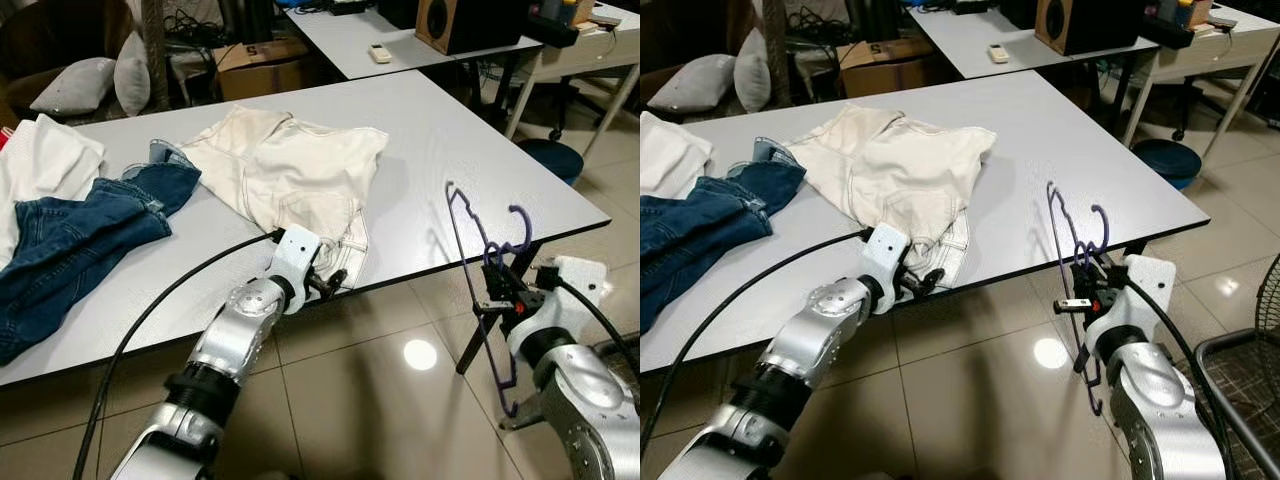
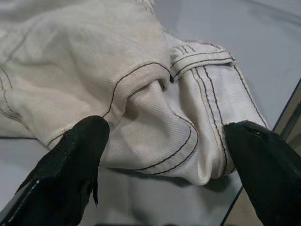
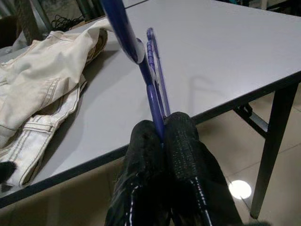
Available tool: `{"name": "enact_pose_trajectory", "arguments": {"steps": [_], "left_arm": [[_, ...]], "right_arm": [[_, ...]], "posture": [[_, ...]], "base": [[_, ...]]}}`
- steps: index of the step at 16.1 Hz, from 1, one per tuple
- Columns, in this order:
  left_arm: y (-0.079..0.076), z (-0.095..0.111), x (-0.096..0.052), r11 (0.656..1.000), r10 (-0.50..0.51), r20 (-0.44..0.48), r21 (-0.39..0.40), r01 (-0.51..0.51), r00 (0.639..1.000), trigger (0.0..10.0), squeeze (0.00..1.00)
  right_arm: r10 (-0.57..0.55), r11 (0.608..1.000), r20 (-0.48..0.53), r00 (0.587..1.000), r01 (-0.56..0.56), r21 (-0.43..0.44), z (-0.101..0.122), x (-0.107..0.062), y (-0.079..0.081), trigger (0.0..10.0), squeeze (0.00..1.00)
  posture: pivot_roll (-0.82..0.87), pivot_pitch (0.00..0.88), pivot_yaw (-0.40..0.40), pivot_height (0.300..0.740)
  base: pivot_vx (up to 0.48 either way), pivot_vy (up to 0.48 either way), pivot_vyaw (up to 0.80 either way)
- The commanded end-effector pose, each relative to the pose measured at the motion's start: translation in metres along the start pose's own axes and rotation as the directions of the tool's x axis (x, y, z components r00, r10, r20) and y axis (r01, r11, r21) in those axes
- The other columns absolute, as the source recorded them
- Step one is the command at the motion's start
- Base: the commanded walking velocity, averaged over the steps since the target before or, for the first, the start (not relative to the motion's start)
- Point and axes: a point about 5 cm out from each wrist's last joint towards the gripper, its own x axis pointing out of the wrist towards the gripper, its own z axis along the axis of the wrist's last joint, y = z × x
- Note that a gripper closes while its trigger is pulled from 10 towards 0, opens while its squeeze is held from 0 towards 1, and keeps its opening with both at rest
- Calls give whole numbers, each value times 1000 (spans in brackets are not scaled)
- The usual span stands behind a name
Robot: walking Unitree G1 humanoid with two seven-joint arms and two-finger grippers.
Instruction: Hang hanger
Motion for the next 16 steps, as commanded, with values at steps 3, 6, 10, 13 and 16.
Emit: {"name": "enact_pose_trajectory", "arguments": {"steps": [3, 6, 10, 13, 16], "left_arm": [[1, -4, 5, 1000, -10, -21, -14, 10, 1000, 0, 0], [-1, -7, 4, 997, -38, 14, -67, 39, 999, 0, 0], [-3, -17, 4, 994, -44, 12, -95, 45, 999, 0, 0], [-4, -17, 5, 992, -52, 20, -113, 54, 998, 0, 0], [-2, -17, 5, 992, -45, 32, -120, 49, 998, 0, 0]], "right_arm": [[-5, 1000, 34, 999, 5, -17, 4, -4, 2, 10000, 0], [-9, 999, 19, 1000, 9, -31, -2, -6, 2, 10000, 0], [4, 998, 24, 1000, -2, -56, -2, -4, 3, 10000, 0], [6, 998, 30, 1000, -4, -64, -2, -2, 2, 10000, 0], [18, 997, 33, 999, -16, -79, -2, -1, 5, 10000, 0]], "posture": [[-95, 0, 114, 740], [-99, 0, 107, 740], [-106, 0, 101, 740], [-106, 0, 95, 740], [-107, 0, 95, 740]], "base": [[0, 0, 0], [0, 0, 0], [0, 0, 0], [0, 0, 0], [0, 0, 0]]}}
